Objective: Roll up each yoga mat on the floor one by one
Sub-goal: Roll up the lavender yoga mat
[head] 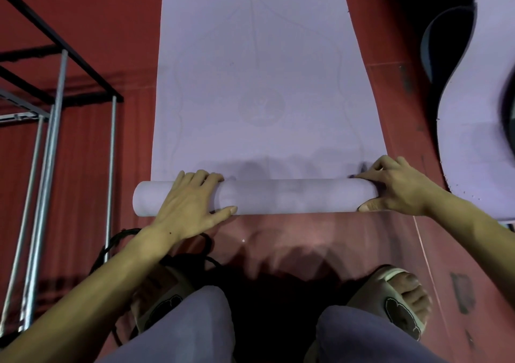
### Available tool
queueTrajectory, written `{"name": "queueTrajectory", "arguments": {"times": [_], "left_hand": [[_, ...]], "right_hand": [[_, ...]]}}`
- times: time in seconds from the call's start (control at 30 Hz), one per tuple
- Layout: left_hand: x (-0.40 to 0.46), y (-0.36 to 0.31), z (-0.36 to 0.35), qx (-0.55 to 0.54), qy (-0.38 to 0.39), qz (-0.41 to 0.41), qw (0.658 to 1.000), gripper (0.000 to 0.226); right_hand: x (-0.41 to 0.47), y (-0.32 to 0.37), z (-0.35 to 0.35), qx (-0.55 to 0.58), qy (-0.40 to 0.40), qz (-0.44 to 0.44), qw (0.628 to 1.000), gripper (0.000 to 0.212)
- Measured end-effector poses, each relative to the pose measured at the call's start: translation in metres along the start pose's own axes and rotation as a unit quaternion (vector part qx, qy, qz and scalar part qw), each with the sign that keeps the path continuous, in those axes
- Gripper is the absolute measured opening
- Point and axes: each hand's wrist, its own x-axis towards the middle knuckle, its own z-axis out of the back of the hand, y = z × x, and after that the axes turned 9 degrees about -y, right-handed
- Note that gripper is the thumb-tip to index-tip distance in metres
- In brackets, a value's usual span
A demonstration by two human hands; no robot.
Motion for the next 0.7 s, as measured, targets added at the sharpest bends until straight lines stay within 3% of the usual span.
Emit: {"name": "queueTrajectory", "arguments": {"times": [0.13, 0.37, 0.57, 0.7], "left_hand": [[-0.004, -0.004, 0.001, 0.078, -0.019, -0.002, 0.997, 0.094], [0.009, -0.009, 0.003, 0.114, -0.055, 0.014, 0.992, 0.082], [0.021, -0.005, 0.006, 0.123, -0.033, 0.038, 0.991, 0.078], [0.028, -0.004, 0.009, 0.105, -0.005, 0.065, 0.992, 0.081]], "right_hand": [[0.000, 0.015, 0.013, -0.037, 0.005, -0.005, 0.999, 0.092], [-0.009, 0.017, 0.008, 0.040, -0.055, -0.025, 0.997, 0.067], [0.005, 0.043, 0.009, 0.021, -0.070, 0.015, 0.997, 0.076], [0.007, 0.075, 0.002, 0.028, -0.137, 0.043, 0.989, 0.068]]}}
